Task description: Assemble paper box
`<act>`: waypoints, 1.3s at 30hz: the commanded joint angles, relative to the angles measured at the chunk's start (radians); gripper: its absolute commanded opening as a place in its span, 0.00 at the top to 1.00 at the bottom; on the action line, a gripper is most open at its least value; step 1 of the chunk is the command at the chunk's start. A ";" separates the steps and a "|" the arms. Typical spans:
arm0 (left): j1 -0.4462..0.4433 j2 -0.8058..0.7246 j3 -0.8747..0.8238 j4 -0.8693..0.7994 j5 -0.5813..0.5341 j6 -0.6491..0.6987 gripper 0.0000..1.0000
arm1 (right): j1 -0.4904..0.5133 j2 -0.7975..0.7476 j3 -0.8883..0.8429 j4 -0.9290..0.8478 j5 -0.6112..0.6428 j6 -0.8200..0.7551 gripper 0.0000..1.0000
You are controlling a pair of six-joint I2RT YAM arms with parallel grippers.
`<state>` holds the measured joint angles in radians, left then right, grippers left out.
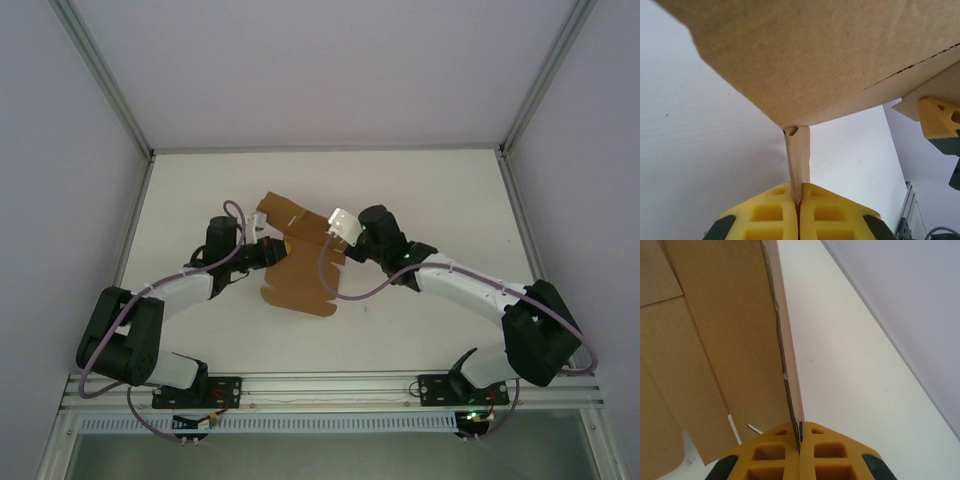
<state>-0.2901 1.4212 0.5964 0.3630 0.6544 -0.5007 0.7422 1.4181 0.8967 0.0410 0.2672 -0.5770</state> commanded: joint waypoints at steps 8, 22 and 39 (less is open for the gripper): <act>-0.055 0.098 0.062 0.022 -0.040 -0.049 1.00 | 0.136 0.111 0.000 -0.016 0.229 -0.151 1.00; -0.058 0.120 0.058 -0.150 -0.154 -0.044 0.40 | 0.173 0.233 0.016 0.141 0.500 -0.169 1.00; -0.017 -0.165 0.282 -0.750 -0.682 0.106 0.00 | 0.143 0.211 -0.037 0.436 0.501 -0.587 1.00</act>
<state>-0.3241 1.2263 0.8268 -0.3061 0.0265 -0.4500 0.8902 1.6505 0.8585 0.3801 0.7700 -1.0576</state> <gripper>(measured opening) 0.999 0.045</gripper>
